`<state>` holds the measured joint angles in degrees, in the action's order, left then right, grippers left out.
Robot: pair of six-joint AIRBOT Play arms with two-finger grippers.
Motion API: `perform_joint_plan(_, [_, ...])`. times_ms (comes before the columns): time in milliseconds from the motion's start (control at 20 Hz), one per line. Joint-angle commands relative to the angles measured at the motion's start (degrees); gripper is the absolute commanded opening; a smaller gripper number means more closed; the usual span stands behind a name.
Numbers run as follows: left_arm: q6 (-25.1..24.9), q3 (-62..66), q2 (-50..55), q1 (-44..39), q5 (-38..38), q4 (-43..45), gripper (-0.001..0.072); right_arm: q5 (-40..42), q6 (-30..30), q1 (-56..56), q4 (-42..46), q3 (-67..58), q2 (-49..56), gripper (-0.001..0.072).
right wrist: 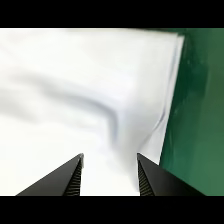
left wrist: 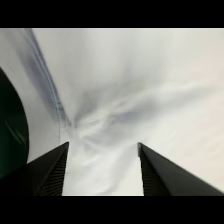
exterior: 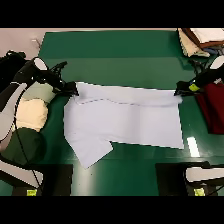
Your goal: Fold the shirts.
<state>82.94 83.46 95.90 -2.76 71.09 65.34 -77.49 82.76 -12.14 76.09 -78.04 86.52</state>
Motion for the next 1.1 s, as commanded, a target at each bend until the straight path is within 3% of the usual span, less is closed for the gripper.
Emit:
perform_joint_plan(0, [2.03, -1.86, -2.19, -0.04, 4.46, 0.61, 0.0487, 0.33, -0.17, -0.94, -1.49, 4.52, -3.65, 0.0390])
perform_joint_plan(100, [2.32, -5.40, -7.54, -0.07, 6.88, 4.68, 0.0487, -0.44, -0.22, -2.25, -1.57, 7.08, -8.70, 0.0386])
perform_joint_plan(300, [3.08, -28.02, -25.75, -0.04, 4.66, 7.43, 0.0487, -0.46, -0.87, -3.04, -1.57, 14.34, -19.91, 0.0385])
perform_joint_plan(450, [7.74, -44.83, -38.23, -0.04, 2.84, 6.97, 0.0487, 0.33, -0.87, -2.99, -3.28, 17.29, -24.22, 0.0384])
perform_joint_plan(650, [9.86, -57.51, -45.40, -0.07, -0.96, -2.89, 0.0487, 1.68, -0.87, -2.99, -7.67, 17.33, -25.86, 0.0384])
perform_joint_plan(950, [3.96, -62.27, -45.31, -0.74, -9.86, -16.96, 0.0484, 1.51, -0.83, -2.99, -7.63, 17.29, -26.75, 0.0384])
perform_joint_plan(1000, [3.98, -62.27, -45.31, -1.60, -10.14, -17.27, 0.0393, 0.61, -0.85, -3.06, -7.45, 17.31, -26.75, 0.0384])
perform_joint_plan(1050, [3.98, -62.12, -45.33, -2.32, -10.16, -17.40, 0.0248, -0.66, -0.98, -3.69, -7.37, 17.31, -26.75, 0.0384])
